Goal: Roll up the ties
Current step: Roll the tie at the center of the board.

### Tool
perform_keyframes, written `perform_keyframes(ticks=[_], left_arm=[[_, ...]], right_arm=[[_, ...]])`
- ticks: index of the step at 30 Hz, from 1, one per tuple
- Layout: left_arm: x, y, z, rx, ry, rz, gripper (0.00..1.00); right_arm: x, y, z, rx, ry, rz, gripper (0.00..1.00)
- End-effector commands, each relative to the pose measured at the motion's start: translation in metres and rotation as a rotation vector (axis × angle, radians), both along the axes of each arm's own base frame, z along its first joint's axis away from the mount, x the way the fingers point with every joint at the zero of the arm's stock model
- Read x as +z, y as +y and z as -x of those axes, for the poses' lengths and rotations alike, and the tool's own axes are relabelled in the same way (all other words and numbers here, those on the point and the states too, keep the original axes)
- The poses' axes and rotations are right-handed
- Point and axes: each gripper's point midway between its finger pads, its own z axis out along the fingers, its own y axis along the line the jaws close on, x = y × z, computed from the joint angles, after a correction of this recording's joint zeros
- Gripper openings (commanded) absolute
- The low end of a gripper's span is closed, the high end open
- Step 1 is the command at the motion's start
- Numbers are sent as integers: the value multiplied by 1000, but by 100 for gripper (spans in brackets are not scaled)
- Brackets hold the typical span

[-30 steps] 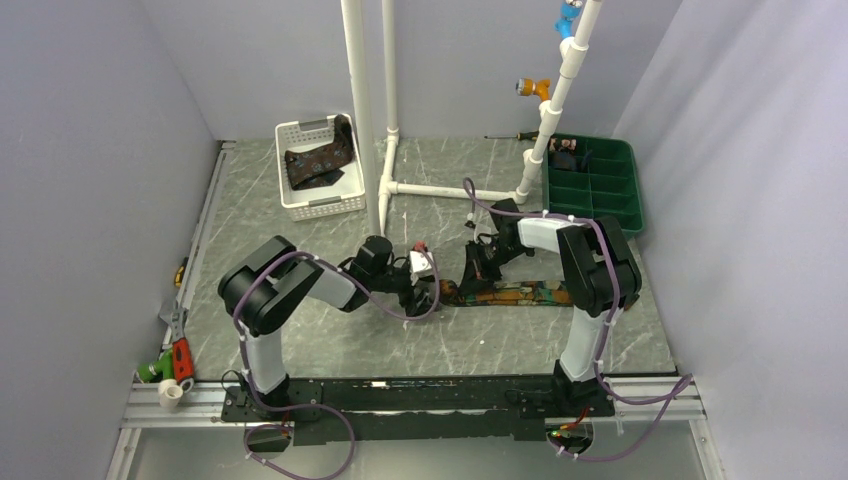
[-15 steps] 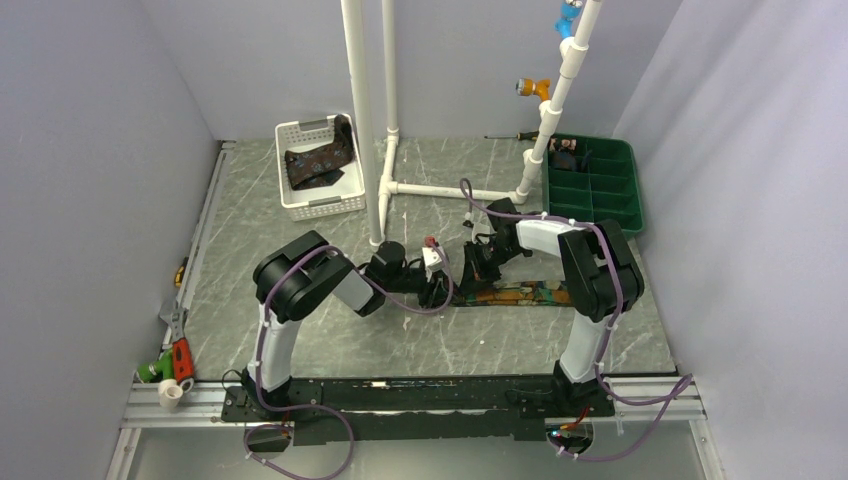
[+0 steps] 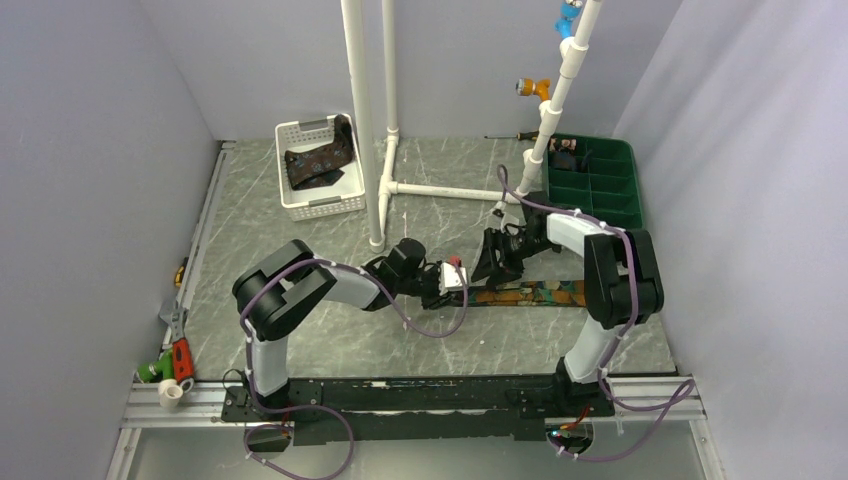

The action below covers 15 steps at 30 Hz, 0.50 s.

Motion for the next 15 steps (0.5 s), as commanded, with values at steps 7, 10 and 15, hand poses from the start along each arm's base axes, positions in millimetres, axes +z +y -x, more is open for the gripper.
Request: perform_keyframes(ticks=[7,10,15], left_arm=[[-70,51,27,-27,96,-329,27],[-71,51,27,-33,99,-334,28],[-73,50,27,-43,102,-343,28]], right_arm=[[25,55,21,79,-27,-165,59],[12,54,18,82,-27,-127,54],[-6,49,12,66,-26,-71,25]])
